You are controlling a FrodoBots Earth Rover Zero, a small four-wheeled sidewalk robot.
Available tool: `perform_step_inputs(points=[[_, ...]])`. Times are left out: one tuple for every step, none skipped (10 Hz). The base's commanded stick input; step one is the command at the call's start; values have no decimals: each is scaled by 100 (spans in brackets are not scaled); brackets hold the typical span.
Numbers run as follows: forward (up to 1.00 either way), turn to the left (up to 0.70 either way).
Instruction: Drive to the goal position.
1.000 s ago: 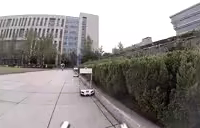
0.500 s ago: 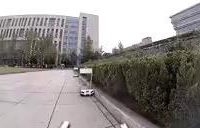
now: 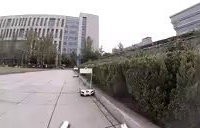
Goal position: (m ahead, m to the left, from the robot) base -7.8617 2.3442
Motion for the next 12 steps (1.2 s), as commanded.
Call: perform_step_inputs(points=[[0, 0], [1, 0], [4, 0], [4, 0], [1, 0], [0, 0], [0, 0], [2, 0], [2, 0], [0, 0], [3, 0], [0, 0]])
